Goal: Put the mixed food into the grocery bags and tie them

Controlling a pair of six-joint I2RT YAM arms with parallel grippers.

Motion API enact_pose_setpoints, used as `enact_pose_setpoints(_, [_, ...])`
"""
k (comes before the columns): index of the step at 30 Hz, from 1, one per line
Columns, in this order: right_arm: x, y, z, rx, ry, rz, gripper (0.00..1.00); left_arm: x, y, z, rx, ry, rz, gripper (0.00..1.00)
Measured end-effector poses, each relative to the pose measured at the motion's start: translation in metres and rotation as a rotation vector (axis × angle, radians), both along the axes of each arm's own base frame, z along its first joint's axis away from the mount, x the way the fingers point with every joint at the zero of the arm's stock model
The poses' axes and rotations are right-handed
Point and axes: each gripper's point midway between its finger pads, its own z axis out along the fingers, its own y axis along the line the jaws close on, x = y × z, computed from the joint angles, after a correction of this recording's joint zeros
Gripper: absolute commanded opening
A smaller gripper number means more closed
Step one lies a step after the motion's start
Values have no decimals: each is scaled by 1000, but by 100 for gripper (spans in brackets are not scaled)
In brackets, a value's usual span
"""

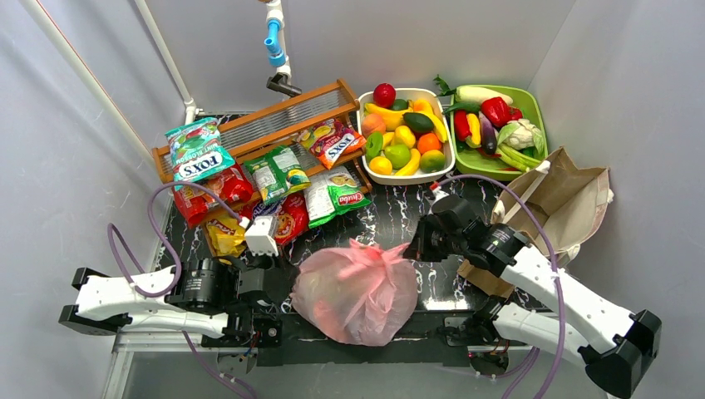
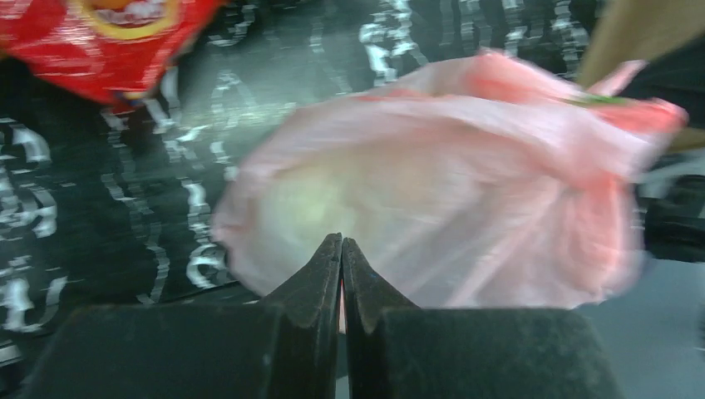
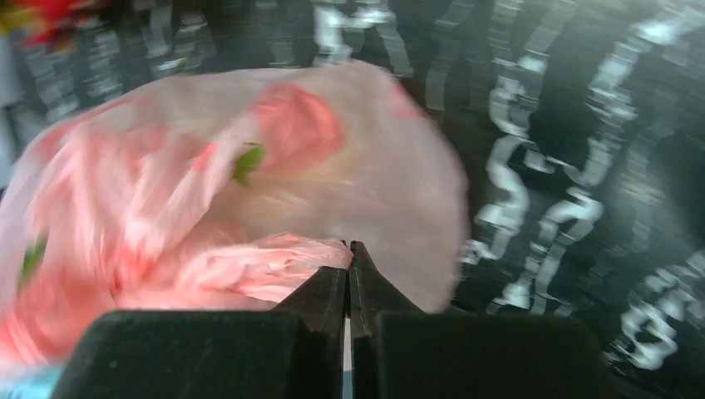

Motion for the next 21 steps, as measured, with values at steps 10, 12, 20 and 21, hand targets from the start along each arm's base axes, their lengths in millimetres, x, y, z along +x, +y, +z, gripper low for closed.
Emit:
enact_pose_setpoints(10, [-7,-56,-64,-293,129,-98,1,3,46,-42,223,-15,17,25])
enact_pose_setpoints(12, [-10,-53,-63,-283,133,-68,1,3,43,-38,209,-31,-21,46])
enact_pose_setpoints(20, [-18,-41,-51,-225,144,15,1,-15,-5,30,152,-111,-341,71])
enact_pose_setpoints(21, [-18,-39,-46,-212,139,24,1,-19,-16,41,156,-119,-391,71])
